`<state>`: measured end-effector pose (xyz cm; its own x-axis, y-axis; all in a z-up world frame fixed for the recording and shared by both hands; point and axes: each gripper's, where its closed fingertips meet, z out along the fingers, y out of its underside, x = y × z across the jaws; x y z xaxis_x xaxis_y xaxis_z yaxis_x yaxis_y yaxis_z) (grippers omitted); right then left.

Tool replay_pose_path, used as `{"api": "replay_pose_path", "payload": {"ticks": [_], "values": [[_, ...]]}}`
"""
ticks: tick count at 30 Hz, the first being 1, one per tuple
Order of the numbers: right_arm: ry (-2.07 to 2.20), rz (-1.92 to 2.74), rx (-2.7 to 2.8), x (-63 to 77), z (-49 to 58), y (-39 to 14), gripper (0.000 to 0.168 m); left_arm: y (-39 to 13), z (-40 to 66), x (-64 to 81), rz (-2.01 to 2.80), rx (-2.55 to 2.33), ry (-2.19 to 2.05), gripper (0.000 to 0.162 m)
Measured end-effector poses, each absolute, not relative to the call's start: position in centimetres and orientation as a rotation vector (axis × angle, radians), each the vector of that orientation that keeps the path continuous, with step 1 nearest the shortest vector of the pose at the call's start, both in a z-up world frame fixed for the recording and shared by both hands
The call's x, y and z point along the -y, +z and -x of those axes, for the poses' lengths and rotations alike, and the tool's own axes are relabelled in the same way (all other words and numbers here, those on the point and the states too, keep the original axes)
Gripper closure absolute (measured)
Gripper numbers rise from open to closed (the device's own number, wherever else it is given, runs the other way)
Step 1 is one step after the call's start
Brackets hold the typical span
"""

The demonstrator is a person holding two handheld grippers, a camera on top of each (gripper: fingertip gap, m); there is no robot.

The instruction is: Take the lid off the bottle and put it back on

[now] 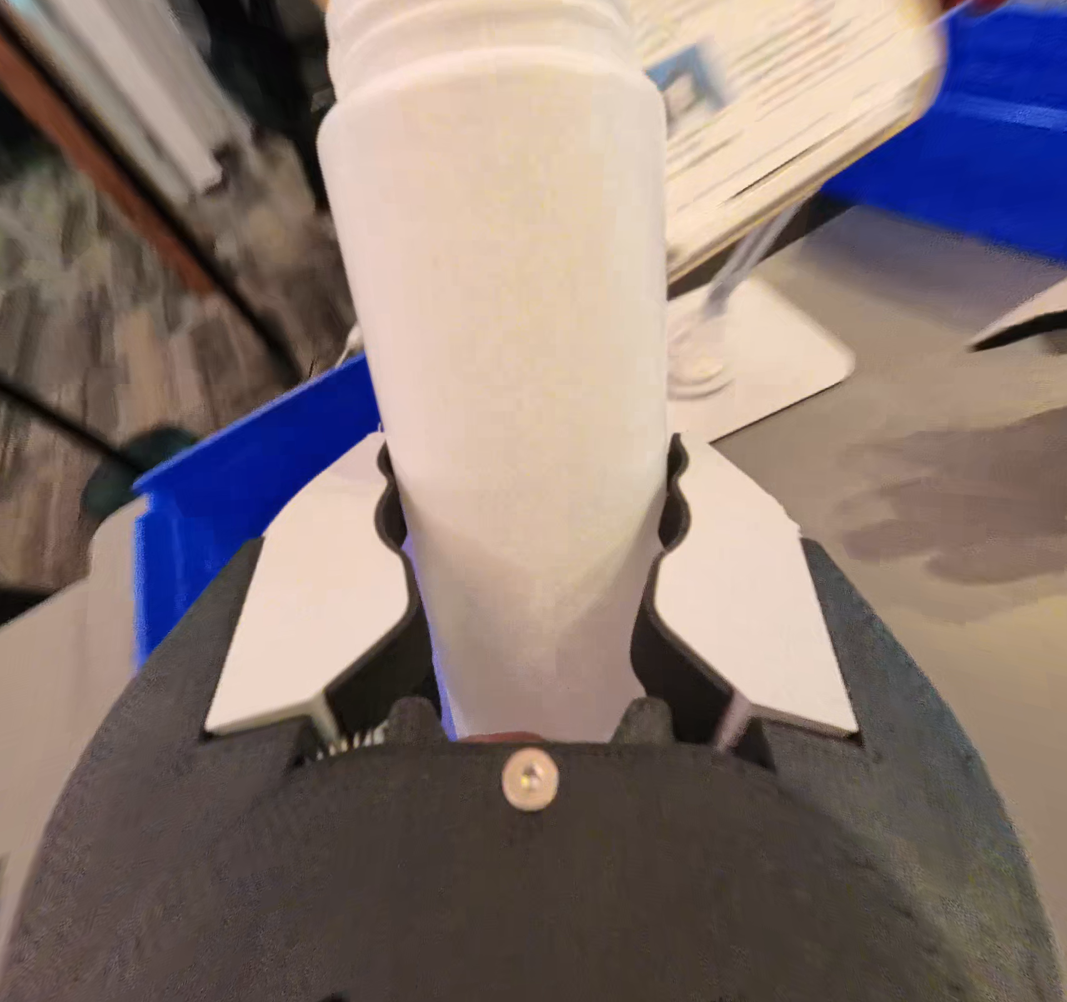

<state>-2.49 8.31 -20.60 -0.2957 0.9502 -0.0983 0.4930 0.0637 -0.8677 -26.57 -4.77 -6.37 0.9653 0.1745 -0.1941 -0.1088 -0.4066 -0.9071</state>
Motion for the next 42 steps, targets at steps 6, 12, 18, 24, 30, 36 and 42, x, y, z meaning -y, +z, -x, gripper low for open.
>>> {"api": "replay_pose_path", "payload": {"ticks": [6,12,18,24,30,36,42], "values": [[1.606,1.160,1.599,-3.9,2.4,-10.0,0.062,-5.2,11.4,0.8,1.637,-0.219,0.043,0.075],[1.773,1.031,1.559,-1.5,2.8,-5.5,0.046,-9.8,1.4,-4.0,1.597,-0.359,-0.152,0.074],[1.704,1.003,1.685,-1.7,2.0,-7.0,0.069,-12.4,-1.8,-5.8,1.614,-0.392,-0.247,0.074],[1.647,0.991,1.697,-3.6,1.3,-8.5,0.069,-10.3,5.4,-2.5,1.702,-0.398,-0.037,0.072],[1.645,0.961,1.766,-3.9,0.7,-11.3,0.069,-7.8,23.4,3.5,1.997,-0.358,0.411,0.081],[1.645,0.932,1.782,-3.6,0.5,-11.4,0.069,-15.1,35.9,7.3,2.450,-0.383,0.426,0.075],[1.675,0.906,1.780,-3.3,0.3,-11.3,0.069,-21.0,42.3,9.2,2.810,-0.514,0.552,0.067]]}}
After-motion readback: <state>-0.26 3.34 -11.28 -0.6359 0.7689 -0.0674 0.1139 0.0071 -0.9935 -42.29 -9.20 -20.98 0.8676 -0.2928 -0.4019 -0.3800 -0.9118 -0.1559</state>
